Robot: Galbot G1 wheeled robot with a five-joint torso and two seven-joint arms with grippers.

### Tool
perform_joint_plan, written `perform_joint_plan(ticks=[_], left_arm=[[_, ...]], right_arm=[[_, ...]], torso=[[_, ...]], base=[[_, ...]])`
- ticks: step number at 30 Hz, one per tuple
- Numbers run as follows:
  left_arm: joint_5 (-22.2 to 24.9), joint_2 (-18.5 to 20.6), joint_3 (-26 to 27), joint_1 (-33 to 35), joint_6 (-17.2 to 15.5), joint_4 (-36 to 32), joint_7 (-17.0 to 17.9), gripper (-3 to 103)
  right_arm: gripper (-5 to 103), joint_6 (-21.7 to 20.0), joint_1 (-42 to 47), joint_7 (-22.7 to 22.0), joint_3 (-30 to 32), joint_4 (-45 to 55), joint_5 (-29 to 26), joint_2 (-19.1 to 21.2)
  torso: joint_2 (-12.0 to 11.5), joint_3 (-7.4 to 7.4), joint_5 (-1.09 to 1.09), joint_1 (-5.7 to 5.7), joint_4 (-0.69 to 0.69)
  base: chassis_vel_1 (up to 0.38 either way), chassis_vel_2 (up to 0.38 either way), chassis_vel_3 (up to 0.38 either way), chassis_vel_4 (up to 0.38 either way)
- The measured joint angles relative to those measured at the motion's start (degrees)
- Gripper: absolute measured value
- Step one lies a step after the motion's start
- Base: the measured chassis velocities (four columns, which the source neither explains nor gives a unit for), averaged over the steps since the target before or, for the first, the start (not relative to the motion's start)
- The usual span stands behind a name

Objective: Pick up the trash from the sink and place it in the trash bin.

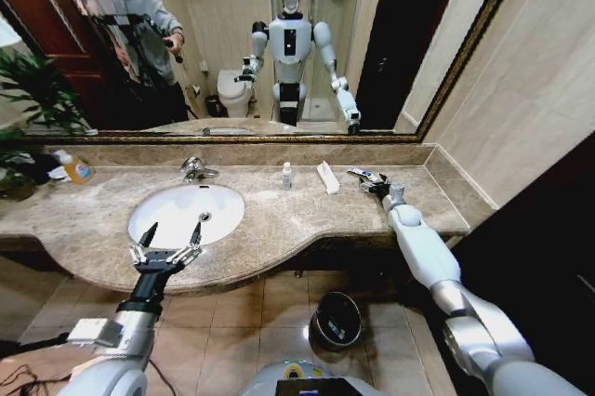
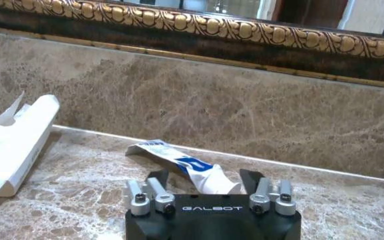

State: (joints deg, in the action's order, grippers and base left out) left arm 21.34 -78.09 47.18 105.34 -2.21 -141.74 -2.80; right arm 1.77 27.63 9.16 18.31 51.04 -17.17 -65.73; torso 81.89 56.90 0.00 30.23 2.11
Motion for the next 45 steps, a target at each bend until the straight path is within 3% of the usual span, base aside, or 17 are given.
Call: perform_joint_plan(ticks=[2,5,7,10,13,19,22,28,30,36,39,42,45], left_arm=[[0.0,0.0,0.0,0.0,0.0,0.0,0.0,100],[0.0,0.0,0.0,0.0,0.0,0.0,0.0,100],[0.0,0.0,0.0,0.0,0.0,0.0,0.0,100],[0.0,0.0,0.0,0.0,0.0,0.0,0.0,100],[0.0,0.0,0.0,0.0,0.0,0.0,0.0,100],[0.0,0.0,0.0,0.0,0.0,0.0,0.0,100],[0.0,0.0,0.0,0.0,0.0,0.0,0.0,100],[0.0,0.0,0.0,0.0,0.0,0.0,0.0,100],[0.0,0.0,0.0,0.0,0.0,0.0,0.0,100],[0.0,0.0,0.0,0.0,0.0,0.0,0.0,100],[0.0,0.0,0.0,0.0,0.0,0.0,0.0,100],[0.0,0.0,0.0,0.0,0.0,0.0,0.0,100],[0.0,0.0,0.0,0.0,0.0,0.0,0.0,100]], right_arm=[[71,0.0,0.0,0.0,0.0,-0.1,0.0,0.0],[54,-0.2,0.0,0.0,0.1,-0.3,-0.1,0.0],[54,-0.2,0.0,0.0,0.1,-0.3,-0.1,0.0],[38,-0.3,0.0,0.1,0.2,-0.3,-0.3,0.0],[33,-0.3,0.3,0.1,0.2,0.0,-0.8,0.1],[33,-0.4,2.1,0.0,1.0,3.5,-1.6,0.7],[33,-2.4,6.4,-0.3,3.2,12.5,-3.9,2.3],[33,-2.0,18.2,-0.9,8.8,27.4,-6.5,6.3],[33,-0.6,23.9,-1.5,10.4,33.0,-7.4,6.8],[33,3.8,35.7,-2.6,12.7,45.4,-10.6,6.4],[33,11.0,47.9,0.1,17.0,52.8,-11.0,4.3],[33,15.1,53.2,0.5,18.7,55.2,-11.3,2.7],[33,25.9,62.5,1.5,20.0,55.8,-12.0,-1.1]], torso=[[0.0,0.0,0.0,0.0,0.0],[0.0,0.0,0.0,0.0,0.0],[0.0,0.0,0.0,0.0,0.0],[0.0,0.0,0.0,0.0,0.0],[0.0,0.0,0.0,0.0,0.0],[0.0,0.0,0.0,0.0,0.0],[0.0,0.0,0.0,0.01,0.02],[0.0,-0.01,-0.01,0.0,-0.01],[0.0,-0.01,0.0,-0.01,-0.05],[0.0,-0.01,-0.05,-0.01,0.02],[0.0,-0.01,-0.01,0.0,0.0],[0.0,-0.01,-0.01,-0.01,-0.01],[0.0,-0.02,-0.01,-0.02,0.0]], base=[[0.0,0.0,0.0,0.0],[0.0,0.0,0.0,0.0],[0.0,0.0,0.0,0.0],[0.0,0.0,0.0,0.0],[0.0,0.0,0.0,0.0],[0.0,0.0,0.0,0.0],[0.0,0.0,0.0,0.0],[0.0,0.0,0.0,0.0],[0.0,0.0,0.0,0.0],[0.0,0.0,0.0,0.0],[0.0,0.0,0.0,0.0],[0.0,0.0,0.0,0.0],[0.0,0.0,0.0,0.0]])
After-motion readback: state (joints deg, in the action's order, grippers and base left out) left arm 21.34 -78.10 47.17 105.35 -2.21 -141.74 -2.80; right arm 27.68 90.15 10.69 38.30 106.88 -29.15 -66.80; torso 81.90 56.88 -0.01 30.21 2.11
